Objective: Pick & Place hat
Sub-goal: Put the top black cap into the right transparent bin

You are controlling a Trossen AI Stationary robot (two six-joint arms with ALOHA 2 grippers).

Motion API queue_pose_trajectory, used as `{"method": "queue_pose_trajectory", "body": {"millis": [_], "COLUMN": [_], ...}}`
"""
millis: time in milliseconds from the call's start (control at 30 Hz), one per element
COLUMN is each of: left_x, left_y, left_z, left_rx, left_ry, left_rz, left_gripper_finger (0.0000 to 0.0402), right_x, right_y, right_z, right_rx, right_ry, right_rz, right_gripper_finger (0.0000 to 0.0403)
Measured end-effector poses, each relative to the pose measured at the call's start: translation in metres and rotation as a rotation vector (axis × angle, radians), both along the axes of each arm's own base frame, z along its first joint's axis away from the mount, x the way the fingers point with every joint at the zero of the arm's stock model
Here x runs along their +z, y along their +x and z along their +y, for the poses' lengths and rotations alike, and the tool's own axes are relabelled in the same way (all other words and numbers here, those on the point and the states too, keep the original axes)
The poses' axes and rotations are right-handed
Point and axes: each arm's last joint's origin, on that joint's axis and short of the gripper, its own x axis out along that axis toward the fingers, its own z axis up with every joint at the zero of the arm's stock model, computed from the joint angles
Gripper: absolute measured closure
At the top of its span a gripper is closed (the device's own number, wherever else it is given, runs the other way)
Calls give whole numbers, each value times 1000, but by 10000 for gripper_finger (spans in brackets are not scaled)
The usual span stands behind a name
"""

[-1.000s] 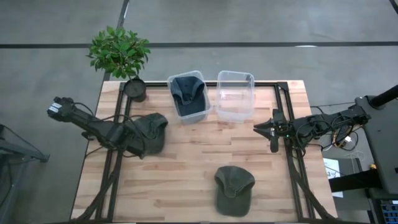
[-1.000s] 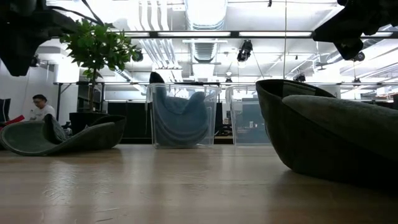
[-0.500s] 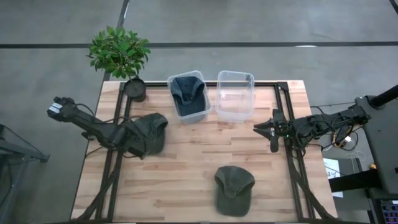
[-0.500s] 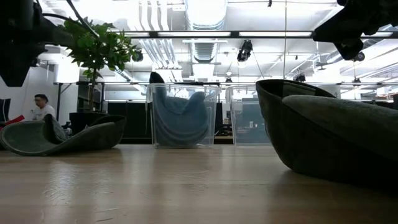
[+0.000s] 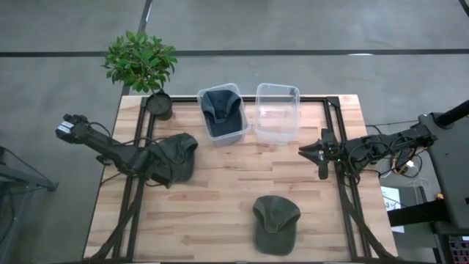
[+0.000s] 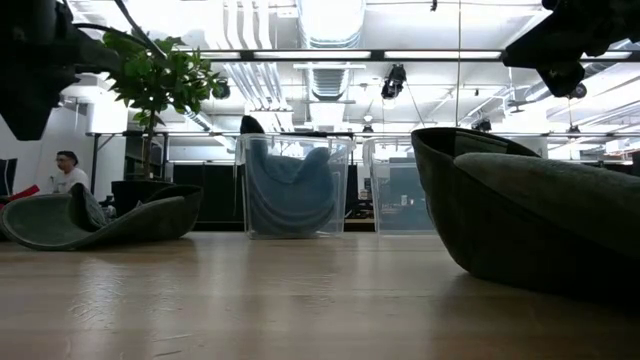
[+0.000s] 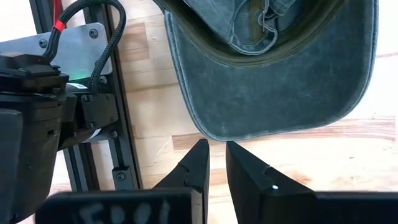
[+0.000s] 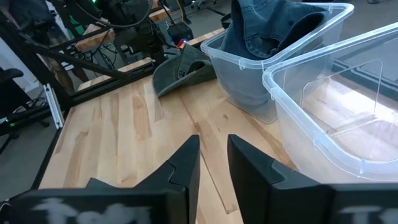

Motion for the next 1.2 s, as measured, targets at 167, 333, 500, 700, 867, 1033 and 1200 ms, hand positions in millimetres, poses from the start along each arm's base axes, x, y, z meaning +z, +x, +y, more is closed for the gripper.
{"method": "queue_pose_trajectory", "body": {"millis": [167,333,500,700,867,1033,1200], "left_x": [0,0,0,-1,0,0,0], "left_y": [1,1,2,1,2,3,4], "left_z": [0,0,0,1,3,2,2], "left_rx": [-12,-28,-41,25,26,-1,-4], "left_ry": [0,2,2,54,96,96,101], "left_rz": [-9,-10,-11,-35,-55,-63,-76], "left_gripper_finger": [355,355,355,355,355,355,337], "right_x": [0,0,0,0,0,0,0], "right_y": [0,0,0,0,0,0,0], "right_z": [0,0,0,0,0,0,0], "right_rx": [0,0,0,0,0,0,0], "right_ry": [0,0,0,0,0,0,0], "right_rz": [0,1,1,1,1,1,1], "right_gripper_finger": [319,323,332,333,326,321,325]}}
